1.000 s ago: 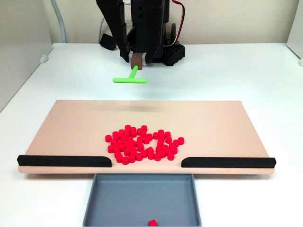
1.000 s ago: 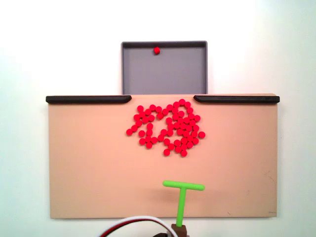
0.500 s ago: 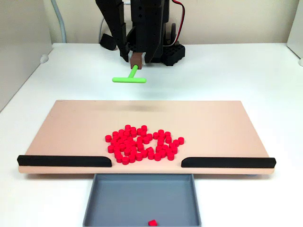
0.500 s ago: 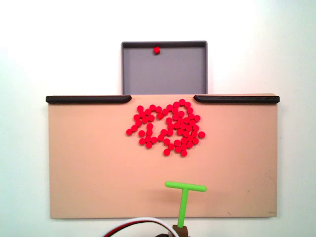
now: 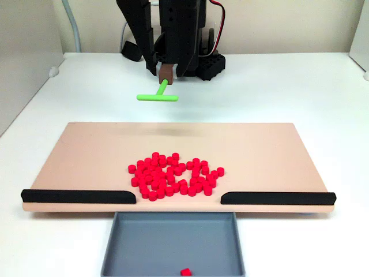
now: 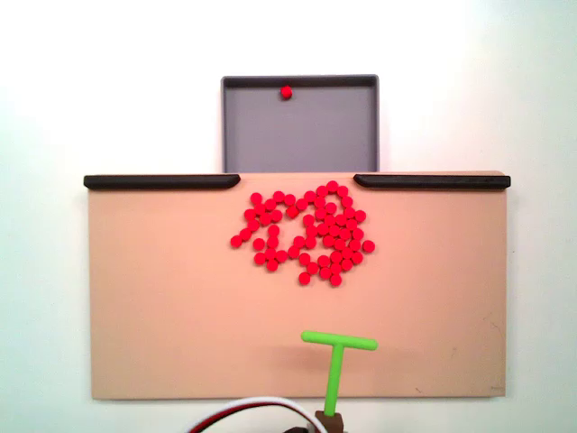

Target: Gather the left side granules

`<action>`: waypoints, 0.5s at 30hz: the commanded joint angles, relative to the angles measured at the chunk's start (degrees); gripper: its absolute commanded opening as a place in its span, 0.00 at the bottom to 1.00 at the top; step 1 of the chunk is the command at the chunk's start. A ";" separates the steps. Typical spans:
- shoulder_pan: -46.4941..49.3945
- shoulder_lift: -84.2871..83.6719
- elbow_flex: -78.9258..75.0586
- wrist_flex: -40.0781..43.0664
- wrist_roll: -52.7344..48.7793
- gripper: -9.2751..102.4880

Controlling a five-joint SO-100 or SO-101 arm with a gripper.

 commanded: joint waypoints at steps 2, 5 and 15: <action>-0.97 0.35 -1.23 0.09 0.70 0.08; -0.97 0.62 -1.23 0.00 1.05 0.08; -0.70 -0.09 -1.23 -0.44 1.67 0.08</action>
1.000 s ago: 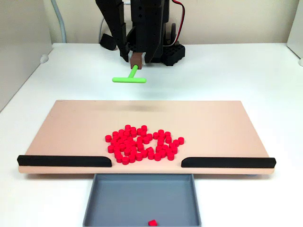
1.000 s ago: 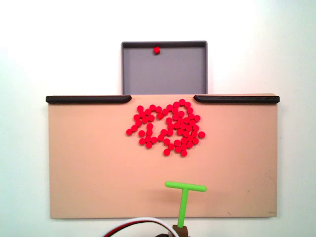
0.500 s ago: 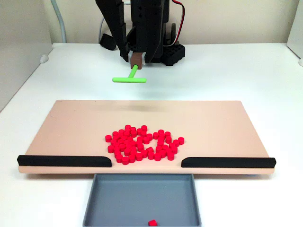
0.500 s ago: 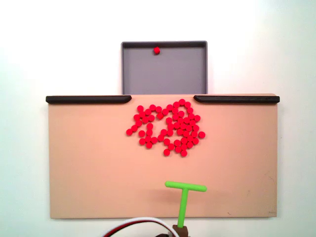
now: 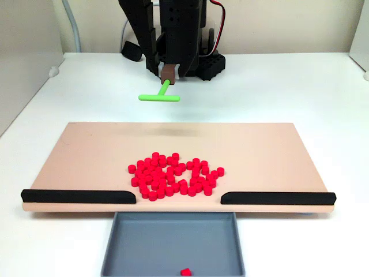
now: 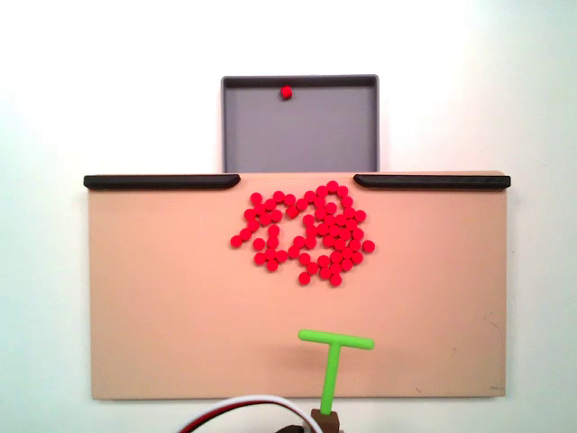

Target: Gather the left side granules

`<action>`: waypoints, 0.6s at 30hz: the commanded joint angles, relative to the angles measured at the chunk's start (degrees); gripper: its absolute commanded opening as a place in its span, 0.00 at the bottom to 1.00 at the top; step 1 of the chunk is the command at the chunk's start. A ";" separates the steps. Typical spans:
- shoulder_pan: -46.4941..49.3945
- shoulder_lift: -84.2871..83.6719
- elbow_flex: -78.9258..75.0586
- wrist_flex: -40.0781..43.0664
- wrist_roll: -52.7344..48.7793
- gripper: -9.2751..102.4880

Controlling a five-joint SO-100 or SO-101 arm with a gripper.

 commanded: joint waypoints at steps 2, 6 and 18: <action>-0.35 -0.35 -1.23 -0.26 0.35 0.08; -1.14 -0.70 -1.23 -0.35 0.79 0.08; -1.76 -0.35 -1.32 -0.35 1.58 0.08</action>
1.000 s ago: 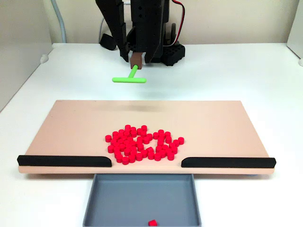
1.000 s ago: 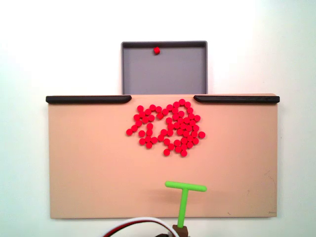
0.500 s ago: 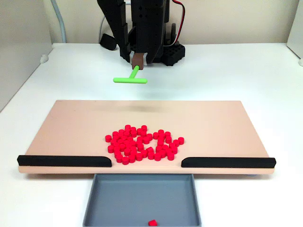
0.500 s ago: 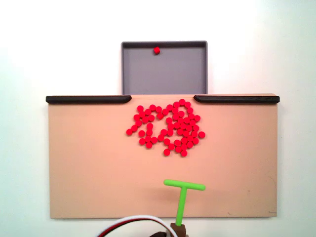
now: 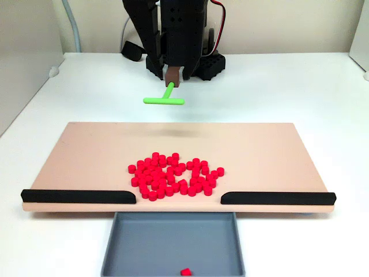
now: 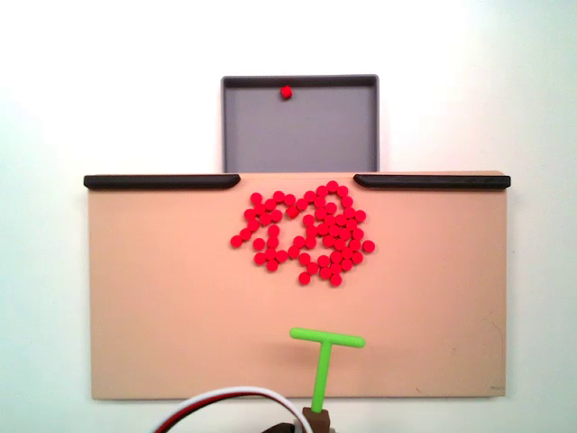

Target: Gather the left side granules

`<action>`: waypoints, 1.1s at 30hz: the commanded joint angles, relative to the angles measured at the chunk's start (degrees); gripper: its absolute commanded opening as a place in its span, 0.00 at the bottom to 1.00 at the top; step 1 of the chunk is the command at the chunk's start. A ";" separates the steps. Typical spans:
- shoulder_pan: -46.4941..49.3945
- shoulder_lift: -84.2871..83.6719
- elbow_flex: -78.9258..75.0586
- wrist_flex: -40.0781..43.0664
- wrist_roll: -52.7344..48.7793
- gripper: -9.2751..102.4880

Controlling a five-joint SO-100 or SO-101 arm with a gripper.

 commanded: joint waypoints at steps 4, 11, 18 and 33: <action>-0.26 0.88 -1.32 -0.18 0.62 0.08; -0.70 1.23 -1.32 -0.18 2.55 0.08; -0.70 1.67 -1.49 -0.18 7.56 0.08; -8.35 3.16 -1.93 -0.18 36.21 0.08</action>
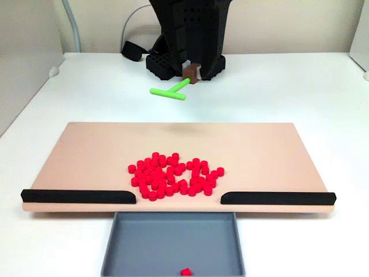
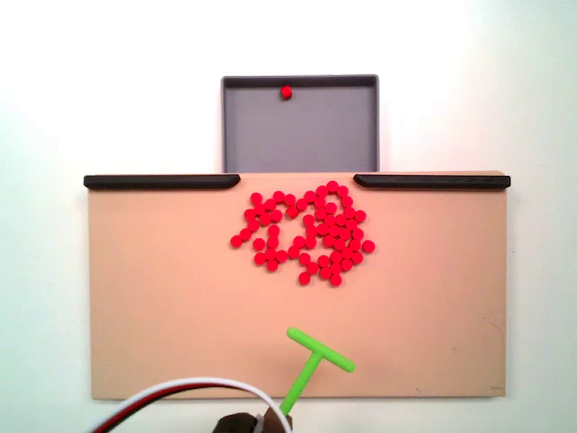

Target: Gather the left side granules

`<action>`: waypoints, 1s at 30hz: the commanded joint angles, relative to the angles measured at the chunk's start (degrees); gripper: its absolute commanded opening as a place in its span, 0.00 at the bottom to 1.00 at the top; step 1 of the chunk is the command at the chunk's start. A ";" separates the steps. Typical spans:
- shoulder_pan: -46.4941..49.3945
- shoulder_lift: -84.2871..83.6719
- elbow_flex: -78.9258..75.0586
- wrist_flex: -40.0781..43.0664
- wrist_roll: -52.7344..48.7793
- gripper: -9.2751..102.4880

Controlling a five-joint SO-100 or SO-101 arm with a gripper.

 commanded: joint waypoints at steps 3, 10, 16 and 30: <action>-2.20 1.05 -3.25 -0.18 11.51 0.08; -5.98 -5.10 -8.96 -0.18 27.33 0.08; -8.53 -13.80 -18.02 0.35 38.67 0.08; -14.15 -25.84 -29.79 0.62 53.26 0.08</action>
